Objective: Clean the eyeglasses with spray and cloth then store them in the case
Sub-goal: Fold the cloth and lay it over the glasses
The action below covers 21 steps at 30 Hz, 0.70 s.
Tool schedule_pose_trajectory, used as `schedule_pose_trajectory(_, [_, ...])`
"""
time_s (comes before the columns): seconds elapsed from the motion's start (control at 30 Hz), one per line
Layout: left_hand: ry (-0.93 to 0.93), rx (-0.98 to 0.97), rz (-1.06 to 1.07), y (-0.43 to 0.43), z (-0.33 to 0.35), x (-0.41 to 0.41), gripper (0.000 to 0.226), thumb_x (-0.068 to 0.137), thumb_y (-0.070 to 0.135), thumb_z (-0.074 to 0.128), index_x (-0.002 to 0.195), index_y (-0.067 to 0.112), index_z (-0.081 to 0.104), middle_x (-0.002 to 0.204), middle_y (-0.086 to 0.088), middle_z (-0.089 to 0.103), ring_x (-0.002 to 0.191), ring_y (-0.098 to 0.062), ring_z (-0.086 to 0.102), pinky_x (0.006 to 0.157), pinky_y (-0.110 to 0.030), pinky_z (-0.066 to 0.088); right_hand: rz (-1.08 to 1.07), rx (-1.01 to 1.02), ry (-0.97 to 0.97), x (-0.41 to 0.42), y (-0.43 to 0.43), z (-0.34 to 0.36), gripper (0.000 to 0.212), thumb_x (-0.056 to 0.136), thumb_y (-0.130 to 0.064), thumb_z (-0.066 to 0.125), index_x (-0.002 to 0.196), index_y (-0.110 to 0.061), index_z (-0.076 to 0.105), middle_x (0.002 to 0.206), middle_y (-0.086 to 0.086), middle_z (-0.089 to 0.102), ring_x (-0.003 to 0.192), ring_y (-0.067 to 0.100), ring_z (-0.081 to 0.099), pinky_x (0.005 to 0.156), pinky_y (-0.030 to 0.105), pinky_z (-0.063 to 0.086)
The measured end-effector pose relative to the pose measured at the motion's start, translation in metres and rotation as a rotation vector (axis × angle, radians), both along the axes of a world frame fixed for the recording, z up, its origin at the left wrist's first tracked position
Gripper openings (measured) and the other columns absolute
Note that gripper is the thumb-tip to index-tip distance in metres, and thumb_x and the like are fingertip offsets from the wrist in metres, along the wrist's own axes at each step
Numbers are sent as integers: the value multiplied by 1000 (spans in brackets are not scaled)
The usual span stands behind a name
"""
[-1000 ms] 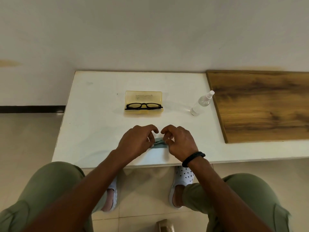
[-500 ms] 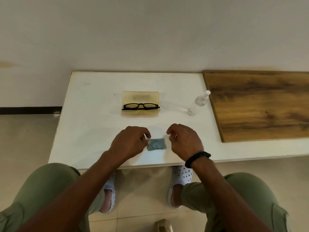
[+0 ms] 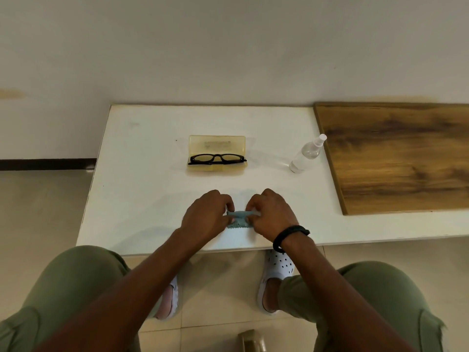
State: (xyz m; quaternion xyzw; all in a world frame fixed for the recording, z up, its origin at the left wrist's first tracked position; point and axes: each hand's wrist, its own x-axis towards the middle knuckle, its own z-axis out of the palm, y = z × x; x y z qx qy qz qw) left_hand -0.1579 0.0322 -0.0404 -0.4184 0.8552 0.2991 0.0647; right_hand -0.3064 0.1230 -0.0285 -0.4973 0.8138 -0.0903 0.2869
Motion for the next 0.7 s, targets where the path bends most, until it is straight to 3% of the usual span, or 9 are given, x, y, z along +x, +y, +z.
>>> schedule_pose_trajectory(0.13, [61, 8, 45, -1, 4, 2, 10, 85, 30, 70, 94, 26, 69, 89, 9, 54, 89, -13, 58, 74, -26, 47, -98, -31, -112, -2, -1, 1, 14, 75, -16, 69, 74, -29, 63, 91, -4, 56, 88, 18, 57, 74, 31, 51])
schedule_pose_trajectory(0.23, [168, 107, 145, -6, 20, 3, 7, 84, 27, 72, 90, 24, 70, 93, 11, 65, 91, -8, 62, 74, -24, 49, -225, -98, -297, -6, -2, 8, 11, 78, -15, 71, 74, -24, 65, 89, -3, 67, 83, 15, 62, 65, 19, 44])
schedule_pose_trajectory(0.33, [301, 273, 318, -14, 43, 5, 5, 85, 25, 72, 90, 25, 71, 90, 10, 73, 84, -5, 65, 66, -20, 47, -345, -244, -546, -10, -6, 19, 6, 80, -12, 75, 81, -13, 69, 83, 7, 74, 79, 22, 68, 68, 25, 52])
schedule_pose_trajectory(0.43, [477, 435, 477, -18, 57, 7, 7, 87, 18, 69, 90, 24, 71, 84, 3, 76, 85, -24, 70, 78, -43, 57, -407, -375, -724, -10, -11, 26, 8, 80, -6, 76, 81, -8, 68, 73, 5, 69, 67, 12, 63, 64, 19, 50])
schedule_pose_trajectory(0.53, [562, 439, 542, -20, 62, 5, 14, 89, 16, 66, 96, 28, 69, 89, -4, 75, 93, -30, 69, 85, -50, 58, -446, -463, -811, -8, -17, 31, 10, 81, -6, 75, 79, -13, 68, 70, -3, 66, 64, 6, 58, 61, 18, 46])
schedule_pose_trajectory(0.7, [658, 348, 548, -25, 60, 1, 23, 93, 13, 62, 107, 31, 60, 91, -2, 74, 85, -15, 72, 78, -42, 62, -541, -532, -864, -6, -26, 34, 6, 80, -10, 76, 83, -14, 72, 72, -2, 71, 66, 10, 63, 67, 27, 50])
